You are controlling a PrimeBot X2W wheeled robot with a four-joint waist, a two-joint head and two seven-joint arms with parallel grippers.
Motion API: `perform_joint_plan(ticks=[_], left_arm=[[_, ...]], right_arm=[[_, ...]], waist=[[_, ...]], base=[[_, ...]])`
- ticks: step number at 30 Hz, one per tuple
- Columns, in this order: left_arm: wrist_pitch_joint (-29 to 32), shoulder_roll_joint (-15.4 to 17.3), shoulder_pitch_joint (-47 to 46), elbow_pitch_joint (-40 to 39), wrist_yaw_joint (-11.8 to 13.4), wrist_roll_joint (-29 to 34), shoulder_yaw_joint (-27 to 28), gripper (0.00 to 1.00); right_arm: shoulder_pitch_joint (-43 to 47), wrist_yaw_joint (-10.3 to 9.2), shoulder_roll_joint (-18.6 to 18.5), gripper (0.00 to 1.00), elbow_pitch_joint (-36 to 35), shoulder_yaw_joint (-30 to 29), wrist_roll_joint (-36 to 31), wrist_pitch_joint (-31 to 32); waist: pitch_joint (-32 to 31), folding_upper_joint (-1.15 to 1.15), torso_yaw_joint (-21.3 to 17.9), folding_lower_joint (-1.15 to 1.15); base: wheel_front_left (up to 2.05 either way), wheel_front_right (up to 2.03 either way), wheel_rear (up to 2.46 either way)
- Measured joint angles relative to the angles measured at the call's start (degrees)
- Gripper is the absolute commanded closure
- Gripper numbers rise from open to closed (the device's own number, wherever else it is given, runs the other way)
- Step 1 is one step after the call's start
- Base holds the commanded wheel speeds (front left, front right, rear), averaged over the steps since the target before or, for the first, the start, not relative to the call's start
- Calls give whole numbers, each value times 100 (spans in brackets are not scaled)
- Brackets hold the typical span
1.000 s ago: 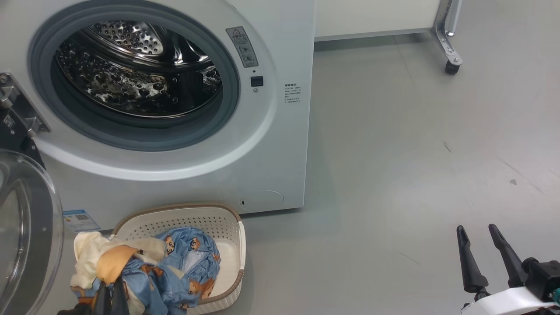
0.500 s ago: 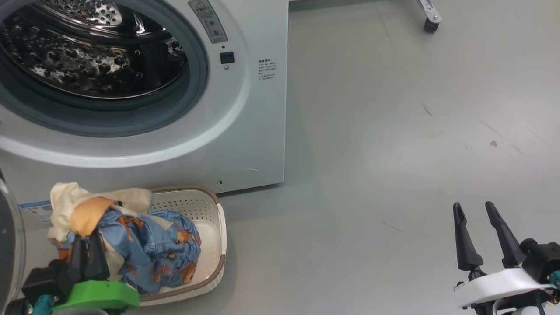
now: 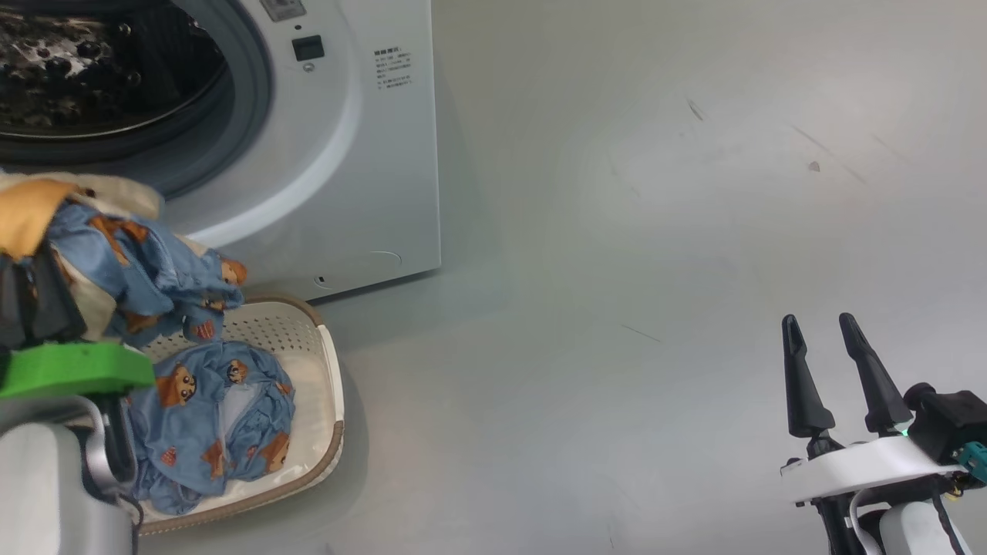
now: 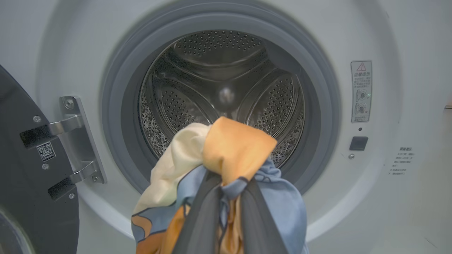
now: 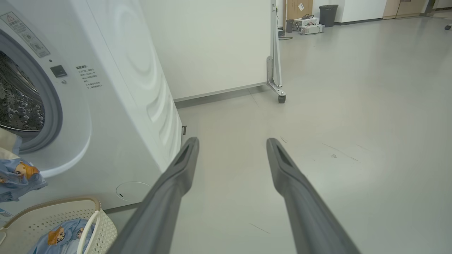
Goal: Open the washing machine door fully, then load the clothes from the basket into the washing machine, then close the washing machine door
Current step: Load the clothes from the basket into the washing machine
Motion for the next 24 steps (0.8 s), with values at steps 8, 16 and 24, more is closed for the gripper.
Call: perform_joint_plan(ticks=[8, 16, 24], left_arm=[[148, 371, -1135, 434, 35, 204, 282, 100], [216, 682, -1836, 1047, 54, 365, 492, 100], [159, 892, -2583, 1479, 70, 615, 457, 100]], right_arm=[[-347, 0, 56, 0, -21, 229, 44, 0], [-623, 0, 67, 0, -11, 412, 100, 0], [-769, 0, 22, 0, 8, 456, 144, 0]], waist=[[540, 0, -272, 0], [1090, 0, -548, 1], [1664, 0, -767, 1]], base=[[0, 0, 0], [0, 0, 0], [0, 0, 0]])
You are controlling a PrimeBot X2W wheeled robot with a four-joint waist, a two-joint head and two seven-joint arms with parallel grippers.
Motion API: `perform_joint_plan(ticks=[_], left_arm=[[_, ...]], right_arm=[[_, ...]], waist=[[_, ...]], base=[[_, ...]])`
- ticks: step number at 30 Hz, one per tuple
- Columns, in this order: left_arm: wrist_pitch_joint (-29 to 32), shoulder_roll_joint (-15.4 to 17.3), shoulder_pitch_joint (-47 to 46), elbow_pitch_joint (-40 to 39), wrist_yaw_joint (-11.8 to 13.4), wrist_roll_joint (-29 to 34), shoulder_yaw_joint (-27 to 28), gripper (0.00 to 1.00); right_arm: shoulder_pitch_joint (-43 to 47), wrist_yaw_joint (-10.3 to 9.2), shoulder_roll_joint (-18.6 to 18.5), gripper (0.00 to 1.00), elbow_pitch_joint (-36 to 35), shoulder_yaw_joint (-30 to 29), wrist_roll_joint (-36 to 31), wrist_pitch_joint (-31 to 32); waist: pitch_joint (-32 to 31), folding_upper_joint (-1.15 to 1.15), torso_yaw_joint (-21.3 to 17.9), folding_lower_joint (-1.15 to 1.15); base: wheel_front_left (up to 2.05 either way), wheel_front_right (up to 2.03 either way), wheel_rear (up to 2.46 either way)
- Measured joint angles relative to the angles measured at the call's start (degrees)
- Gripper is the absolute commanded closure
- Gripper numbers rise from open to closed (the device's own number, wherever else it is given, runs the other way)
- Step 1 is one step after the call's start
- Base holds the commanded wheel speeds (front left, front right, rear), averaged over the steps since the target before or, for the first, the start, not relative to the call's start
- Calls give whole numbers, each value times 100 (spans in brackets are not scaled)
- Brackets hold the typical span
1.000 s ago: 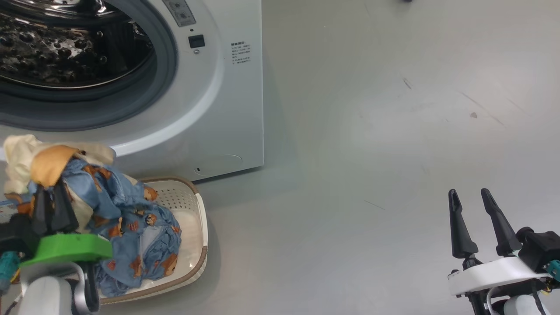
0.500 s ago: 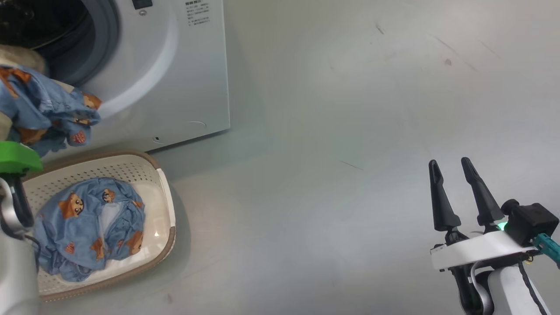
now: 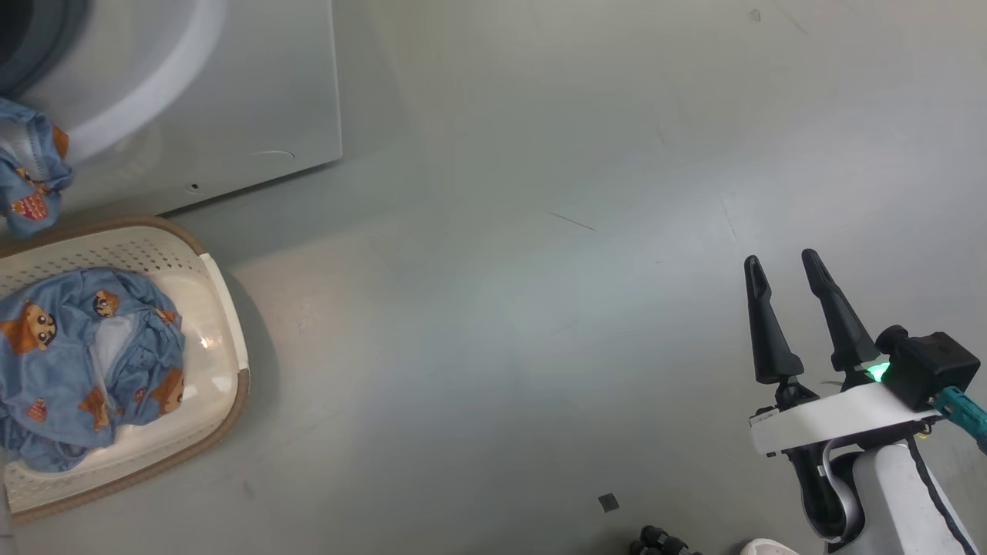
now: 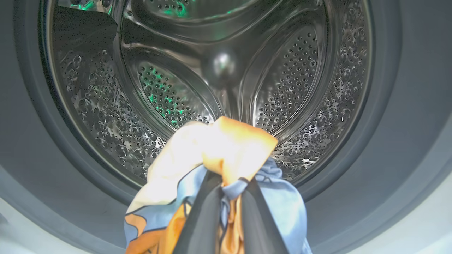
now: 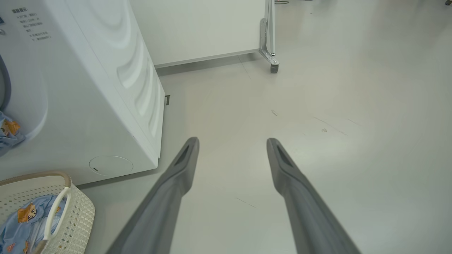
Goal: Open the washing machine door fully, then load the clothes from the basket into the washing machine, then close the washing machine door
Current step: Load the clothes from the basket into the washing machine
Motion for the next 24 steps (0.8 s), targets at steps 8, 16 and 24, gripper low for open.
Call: perform_joint_plan(ticks=[8, 16, 24], left_arm=[[-108, 16, -449, 332, 1, 92, -34, 100], [-148, 249, -1059, 532, 8, 298, -47, 100], [-149, 379, -1624, 675, 8, 438, -140, 100]], right_arm=[[-137, 0, -32, 0, 47, 282, 2, 0], [-255, 0, -94, 0, 62, 527, 62, 0], [-255, 0, -96, 0, 60, 648, 159, 0]], waist=[[395, 0, -48, 0], [626, 0, -81, 0], [842, 0, -152, 0]], base=[[0, 0, 0], [0, 0, 0], [0, 0, 0]])
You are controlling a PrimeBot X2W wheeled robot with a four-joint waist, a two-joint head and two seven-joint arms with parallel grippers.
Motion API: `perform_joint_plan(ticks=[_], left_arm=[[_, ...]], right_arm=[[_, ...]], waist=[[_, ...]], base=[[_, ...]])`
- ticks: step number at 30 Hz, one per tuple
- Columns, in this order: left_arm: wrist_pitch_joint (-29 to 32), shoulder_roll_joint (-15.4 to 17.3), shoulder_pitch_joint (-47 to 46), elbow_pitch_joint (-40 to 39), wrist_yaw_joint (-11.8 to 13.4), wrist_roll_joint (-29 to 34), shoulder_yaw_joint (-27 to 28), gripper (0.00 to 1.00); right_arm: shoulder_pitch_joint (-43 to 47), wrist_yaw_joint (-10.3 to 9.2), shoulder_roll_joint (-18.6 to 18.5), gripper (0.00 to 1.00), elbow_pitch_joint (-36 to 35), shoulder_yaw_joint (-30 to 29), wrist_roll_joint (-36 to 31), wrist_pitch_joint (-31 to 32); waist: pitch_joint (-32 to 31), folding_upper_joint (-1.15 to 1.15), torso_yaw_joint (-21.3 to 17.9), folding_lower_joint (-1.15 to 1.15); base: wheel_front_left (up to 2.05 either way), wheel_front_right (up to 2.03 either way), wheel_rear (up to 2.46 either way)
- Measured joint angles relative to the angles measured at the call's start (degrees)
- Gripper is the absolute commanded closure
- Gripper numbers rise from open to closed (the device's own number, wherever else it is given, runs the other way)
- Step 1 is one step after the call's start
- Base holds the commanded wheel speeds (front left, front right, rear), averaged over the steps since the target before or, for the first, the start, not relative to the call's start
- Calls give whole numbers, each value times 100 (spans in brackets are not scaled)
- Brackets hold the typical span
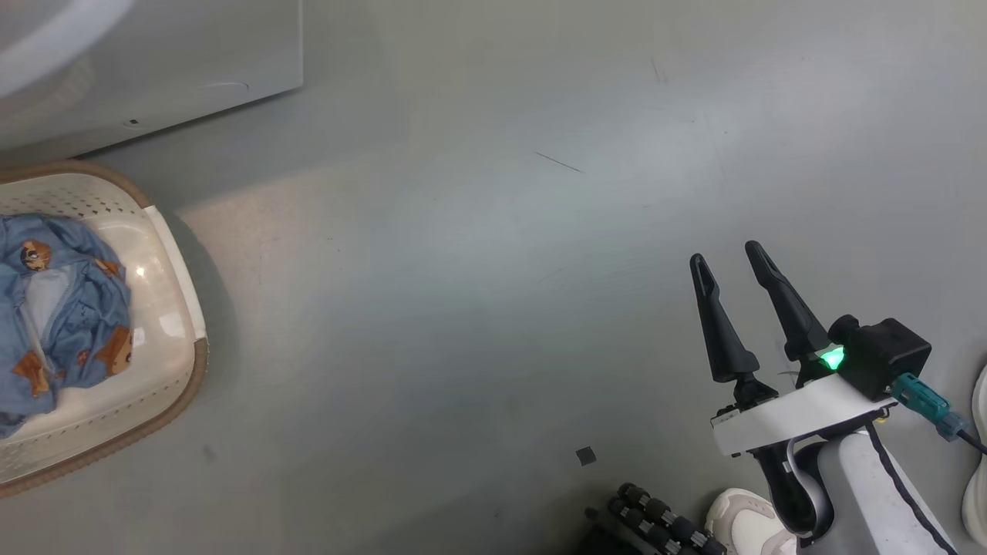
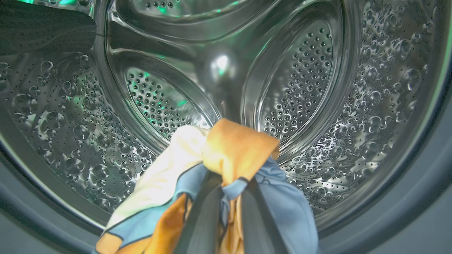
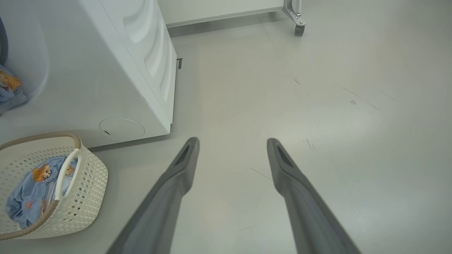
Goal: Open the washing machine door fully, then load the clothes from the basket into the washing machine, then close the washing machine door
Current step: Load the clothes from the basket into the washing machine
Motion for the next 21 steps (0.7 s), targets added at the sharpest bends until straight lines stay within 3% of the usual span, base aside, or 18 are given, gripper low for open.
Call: perform_joint_plan(ticks=[14, 21], left_arm=[[-107, 186, -1154, 193, 1, -8, 203, 100], [-155, 185, -1249, 559, 2, 136, 120, 100]], right_arm=[[-14, 0, 25, 0, -129, 33, 141, 0], [-70, 0, 32, 0, -163, 37, 141, 0]], waist=[[348, 0, -211, -1], [473, 0, -244, 0]], base=[[0, 0, 0], [0, 0, 0]])
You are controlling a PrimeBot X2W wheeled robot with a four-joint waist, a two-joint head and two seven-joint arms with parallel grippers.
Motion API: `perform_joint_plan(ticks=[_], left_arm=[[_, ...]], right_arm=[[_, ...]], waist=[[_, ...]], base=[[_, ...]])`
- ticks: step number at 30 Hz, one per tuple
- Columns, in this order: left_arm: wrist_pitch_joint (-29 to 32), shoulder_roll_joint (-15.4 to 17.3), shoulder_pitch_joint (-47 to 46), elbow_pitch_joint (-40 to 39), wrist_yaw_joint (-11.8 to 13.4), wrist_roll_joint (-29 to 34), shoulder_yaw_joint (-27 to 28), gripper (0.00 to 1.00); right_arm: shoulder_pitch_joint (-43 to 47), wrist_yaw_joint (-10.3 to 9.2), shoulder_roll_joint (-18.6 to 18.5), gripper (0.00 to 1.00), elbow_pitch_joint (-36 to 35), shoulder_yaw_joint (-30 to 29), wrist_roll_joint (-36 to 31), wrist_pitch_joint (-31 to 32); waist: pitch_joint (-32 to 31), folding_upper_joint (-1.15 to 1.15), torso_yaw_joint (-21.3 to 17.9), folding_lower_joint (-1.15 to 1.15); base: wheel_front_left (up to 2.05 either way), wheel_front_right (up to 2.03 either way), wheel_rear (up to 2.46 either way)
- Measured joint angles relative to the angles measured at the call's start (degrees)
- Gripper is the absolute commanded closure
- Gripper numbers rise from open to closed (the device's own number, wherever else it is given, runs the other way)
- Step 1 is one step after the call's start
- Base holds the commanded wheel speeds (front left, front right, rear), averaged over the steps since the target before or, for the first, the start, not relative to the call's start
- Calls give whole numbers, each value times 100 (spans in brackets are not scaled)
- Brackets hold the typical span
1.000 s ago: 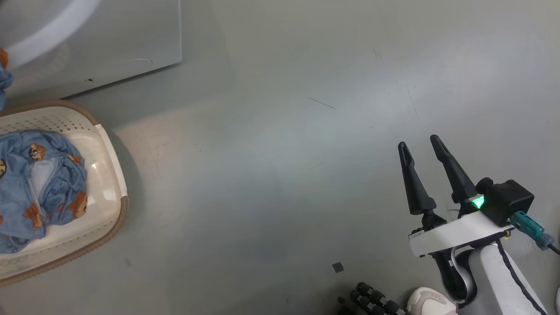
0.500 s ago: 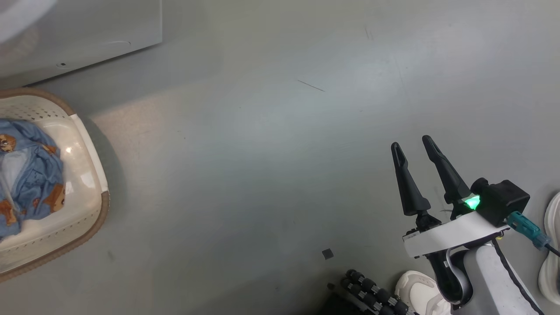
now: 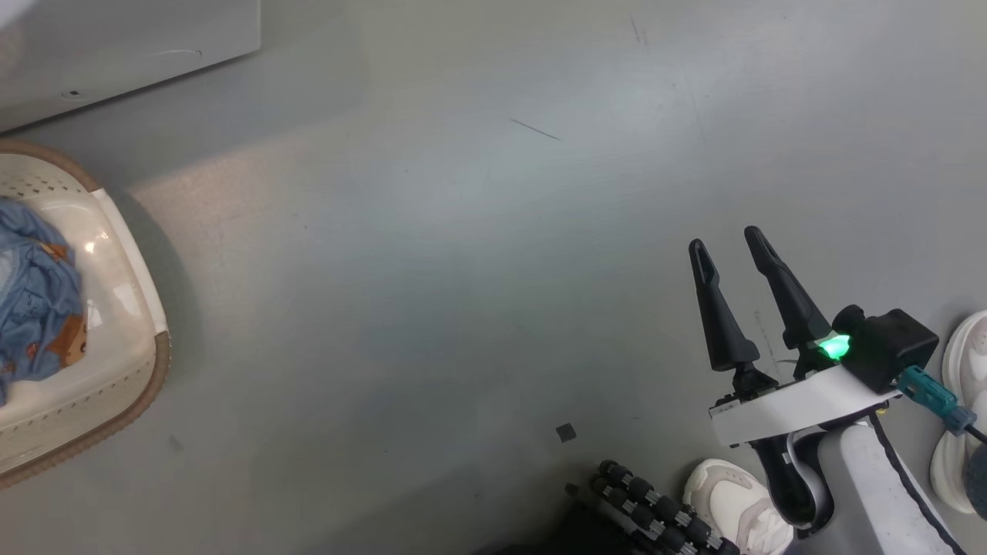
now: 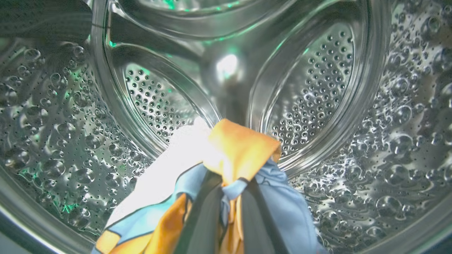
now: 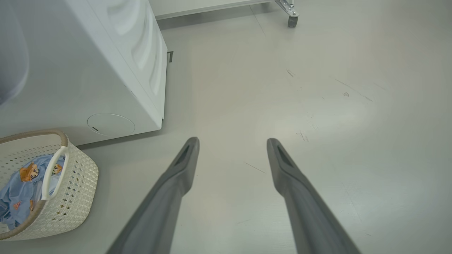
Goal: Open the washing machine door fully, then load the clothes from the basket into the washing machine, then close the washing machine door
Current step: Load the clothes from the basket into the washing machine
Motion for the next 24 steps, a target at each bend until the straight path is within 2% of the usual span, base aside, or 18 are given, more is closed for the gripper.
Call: perform_joint_plan(ticks=[3, 5, 8, 9, 10, 11, 13, 14, 15, 16, 24], left_arm=[[-1, 18, 8, 258, 0, 160, -85, 100], [0, 20, 21, 427, 0, 241, -137, 79], [1, 15, 21, 616, 0, 265, -138, 55], [0, 8, 21, 700, 0, 265, -123, 51], [1, -4, 34, 756, 0, 265, -127, 43], [1, -14, 37, 799, 0, 265, -126, 26], [0, -32, 35, 876, 0, 266, -113, 10], [0, -42, 35, 921, 0, 270, -111, 10], [0, -52, 35, 973, 0, 271, -104, 2], [0, -70, 35, 1027, 0, 278, -78, 0], [0, -282, 33, 1336, 5, 380, 47, 0]], right_arm=[[-6, 0, 1, 0, 1, -1, 1, 0], [-6, 0, 3, 0, 3, -4, 1, 0], [-7, 0, 3, 0, 23, -8, 1, 0], [-8, 0, 4, 0, 31, -19, 1, 0], [-9, 0, 4, 0, 35, -30, 1, 0], [-9, 0, 3, 0, 37, -35, 1, 0], [-9, 0, 3, 0, 42, -52, 1, 0], [-9, 0, 1, 0, 46, -67, 1, 0], [-9, 0, -1, 0, 47, -75, 1, 0], [-9, 0, -1, 0, 49, -79, 1, 0], [-9, 0, -15, 0, 56, -145, 1, 0]], waist=[[9, 0, 6, 0], [6, 0, 15, 0], [-10, 0, 33, 0], [-22, 0, 40, 0], [-38, 0, 48, 0], [-56, 0, 57, 0], [-91, 0, 77, 0], [-109, 0, 90, 0], [-127, 0, 103, 0], [-145, 0, 117, 0], [-296, 0, 239, 0]], base=[[0, 0, 0], [0, 0, 0], [0, 0, 0], [0, 0, 0], [0, 0, 0], [0, 0, 0], [0, 0, 0], [0, 0, 0], [0, 0, 0], [0, 0, 0], [0, 0, 0]])
